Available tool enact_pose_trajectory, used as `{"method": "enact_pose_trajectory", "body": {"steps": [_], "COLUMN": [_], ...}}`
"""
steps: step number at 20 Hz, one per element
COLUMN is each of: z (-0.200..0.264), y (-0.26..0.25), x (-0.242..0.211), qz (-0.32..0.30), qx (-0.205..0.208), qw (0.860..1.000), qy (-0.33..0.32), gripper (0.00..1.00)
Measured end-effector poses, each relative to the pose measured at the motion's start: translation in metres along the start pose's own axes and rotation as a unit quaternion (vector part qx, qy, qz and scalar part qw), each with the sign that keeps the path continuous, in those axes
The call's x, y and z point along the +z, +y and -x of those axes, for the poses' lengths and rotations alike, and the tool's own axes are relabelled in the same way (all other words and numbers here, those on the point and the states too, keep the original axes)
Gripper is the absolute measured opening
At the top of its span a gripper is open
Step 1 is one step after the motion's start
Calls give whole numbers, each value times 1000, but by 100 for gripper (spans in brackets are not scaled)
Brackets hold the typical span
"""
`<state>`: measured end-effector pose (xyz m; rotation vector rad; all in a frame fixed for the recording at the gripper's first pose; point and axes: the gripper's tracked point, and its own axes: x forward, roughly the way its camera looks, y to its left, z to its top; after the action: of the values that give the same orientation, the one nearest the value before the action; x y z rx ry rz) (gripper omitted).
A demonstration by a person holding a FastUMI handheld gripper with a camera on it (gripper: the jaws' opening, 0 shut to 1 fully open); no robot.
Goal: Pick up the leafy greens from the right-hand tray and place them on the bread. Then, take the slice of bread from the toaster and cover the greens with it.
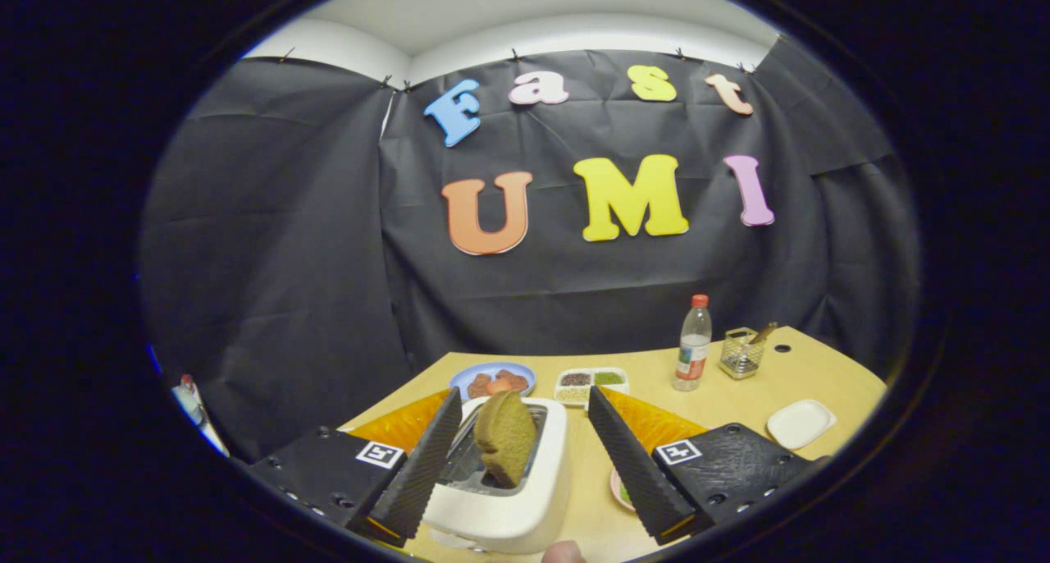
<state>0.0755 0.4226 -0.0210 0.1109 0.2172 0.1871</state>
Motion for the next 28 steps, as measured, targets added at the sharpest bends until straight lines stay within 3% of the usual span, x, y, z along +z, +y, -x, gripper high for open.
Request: {"method": "enact_pose_trajectory", "body": {"steps": [5, 9, 16, 19, 28], "z": [-26, -43, -54, -48, -12], "y": [9, 5, -3, -2, -3], "x": [-30, -50, -56, -48, 28], "qz": [40, 40, 14, 8, -46], "qx": [-28, -40, -41, -32, 14], "qw": [998, 994, 993, 994, 999], "qy": [44, 91, 113, 107, 19], "gripper": [94, 81, 23, 10, 9]}}
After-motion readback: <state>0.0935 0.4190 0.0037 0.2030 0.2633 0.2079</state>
